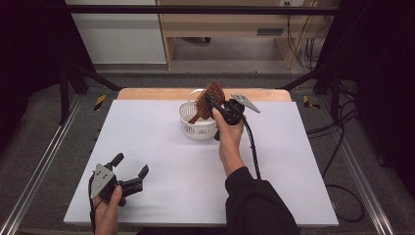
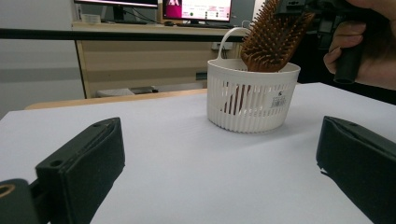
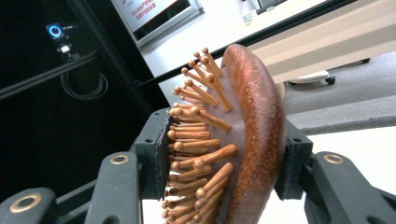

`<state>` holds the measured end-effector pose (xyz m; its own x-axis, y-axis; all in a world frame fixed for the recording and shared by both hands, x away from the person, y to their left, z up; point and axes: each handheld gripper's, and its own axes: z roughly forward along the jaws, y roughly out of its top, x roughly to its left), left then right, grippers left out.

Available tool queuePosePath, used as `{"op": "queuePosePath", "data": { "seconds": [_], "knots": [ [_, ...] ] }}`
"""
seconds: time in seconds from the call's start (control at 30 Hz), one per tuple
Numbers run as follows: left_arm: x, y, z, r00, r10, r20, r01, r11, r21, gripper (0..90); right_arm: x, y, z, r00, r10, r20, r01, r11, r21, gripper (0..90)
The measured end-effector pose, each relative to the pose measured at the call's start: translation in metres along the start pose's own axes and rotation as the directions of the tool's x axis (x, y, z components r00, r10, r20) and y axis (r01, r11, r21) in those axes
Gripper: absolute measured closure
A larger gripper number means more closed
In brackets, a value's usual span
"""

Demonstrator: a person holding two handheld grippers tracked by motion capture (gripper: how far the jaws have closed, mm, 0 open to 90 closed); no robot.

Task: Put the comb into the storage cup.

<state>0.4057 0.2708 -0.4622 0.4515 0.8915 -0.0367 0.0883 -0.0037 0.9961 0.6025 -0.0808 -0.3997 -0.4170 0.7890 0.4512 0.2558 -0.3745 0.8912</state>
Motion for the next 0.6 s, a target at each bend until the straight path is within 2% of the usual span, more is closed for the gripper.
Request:
{"op": "queuePosePath", "data": {
  "seconds": [0.43,0.6],
  "knots": [
    [-0.001,0.0,0.0,1.0,0.0,0.002,0.0,1.0,0.0,1.0,-0.008,0.004,-0.003,0.9982,-0.058,0.01,0.058,0.997,0.06,44.2],
    [-0.001,0.0,0.001,1.0,-0.001,0.004,0.001,1.0,0.001,1.0,-0.012,0.004,-0.003,0.9982,-0.058,0.014,0.057,0.996,0.075,43.5]
  ]
}}
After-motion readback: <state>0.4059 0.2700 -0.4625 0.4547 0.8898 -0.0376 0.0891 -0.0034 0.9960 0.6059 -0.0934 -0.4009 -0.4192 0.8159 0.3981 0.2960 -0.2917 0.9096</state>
